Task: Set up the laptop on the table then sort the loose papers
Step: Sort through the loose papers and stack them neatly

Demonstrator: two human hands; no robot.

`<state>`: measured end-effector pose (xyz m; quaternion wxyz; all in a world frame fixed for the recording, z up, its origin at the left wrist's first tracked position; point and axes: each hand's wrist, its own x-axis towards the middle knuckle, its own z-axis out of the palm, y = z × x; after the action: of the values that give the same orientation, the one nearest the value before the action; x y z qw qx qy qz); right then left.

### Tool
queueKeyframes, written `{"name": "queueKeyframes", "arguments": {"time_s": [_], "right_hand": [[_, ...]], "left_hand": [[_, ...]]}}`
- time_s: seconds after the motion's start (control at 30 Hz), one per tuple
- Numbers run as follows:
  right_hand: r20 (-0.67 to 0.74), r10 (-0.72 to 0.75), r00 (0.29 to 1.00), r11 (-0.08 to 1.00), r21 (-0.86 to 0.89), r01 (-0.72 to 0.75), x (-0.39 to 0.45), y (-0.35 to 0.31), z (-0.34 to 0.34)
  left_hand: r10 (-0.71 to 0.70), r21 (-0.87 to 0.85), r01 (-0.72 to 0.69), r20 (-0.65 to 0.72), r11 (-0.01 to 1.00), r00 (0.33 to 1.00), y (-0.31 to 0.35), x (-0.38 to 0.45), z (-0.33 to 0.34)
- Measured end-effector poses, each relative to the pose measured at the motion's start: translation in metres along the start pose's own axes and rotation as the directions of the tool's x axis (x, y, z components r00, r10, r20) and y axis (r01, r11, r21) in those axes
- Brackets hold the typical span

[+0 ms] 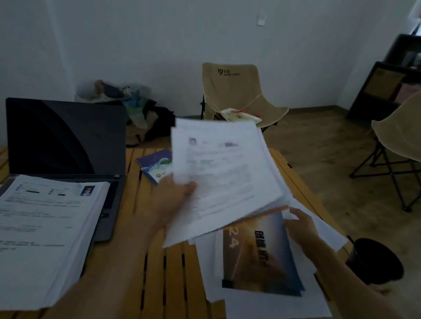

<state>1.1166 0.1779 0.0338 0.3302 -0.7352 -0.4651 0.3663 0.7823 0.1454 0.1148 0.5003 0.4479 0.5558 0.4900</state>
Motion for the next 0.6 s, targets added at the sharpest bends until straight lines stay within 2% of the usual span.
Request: {"name": "queueKeyframes", "arguments": {"time_s": [0.1, 0.2, 0.33, 0.43, 0.47, 0.5, 0.53, 0.6], "right_hand": [[-0.007, 0.039, 0.999, 0.996, 0.082, -0.038, -0.001, 0.000, -0.004], [0.051, 0.148, 0.988, 0.973, 0.169, -0.155, -0.005, 0.001, -0.008], [0.241, -0.011, 0.971, 0.974, 0.221, -0.044, -0.013, 0.006, -0.010], [0.343, -0.188, 0.920, 0.928, 0.368, 0.053, -0.031, -0.008, -0.013], [0.357, -0.256, 0.898, 0.899, 0.431, 0.084, -0.040, -0.017, -0.014], [0.365, -0.311, 0.877, 0.874, 0.472, 0.114, -0.051, -0.027, -0.016], [0.374, -0.369, 0.851, 0.850, 0.507, 0.146, -0.063, -0.039, -0.017], [0.389, -0.471, 0.792, 0.799, 0.568, 0.196, -0.086, -0.064, -0.016]], "left_hand": [[-0.123, 0.090, 0.116, 0.077, 0.989, 0.989, -0.054, 0.013, 0.049], [-0.088, 0.338, 0.048, 0.106, 0.940, 0.990, -0.088, 0.013, 0.073], [-0.157, 0.448, 0.092, 0.111, 0.889, 0.981, -0.094, 0.018, 0.083], [-0.145, 0.455, 0.104, 0.058, 0.884, 0.988, -0.087, 0.020, 0.070], [-0.117, 0.425, 0.080, 0.059, 0.902, 0.991, -0.080, 0.016, 0.060], [-0.084, 0.323, 0.056, 0.074, 0.945, 0.994, -0.069, 0.011, 0.050], [-0.051, 0.149, 0.037, 0.090, 0.988, 0.995, -0.055, 0.004, 0.040], [-0.001, -0.186, 0.018, 0.094, 0.982, 0.996, -0.020, -0.011, 0.020]]}}
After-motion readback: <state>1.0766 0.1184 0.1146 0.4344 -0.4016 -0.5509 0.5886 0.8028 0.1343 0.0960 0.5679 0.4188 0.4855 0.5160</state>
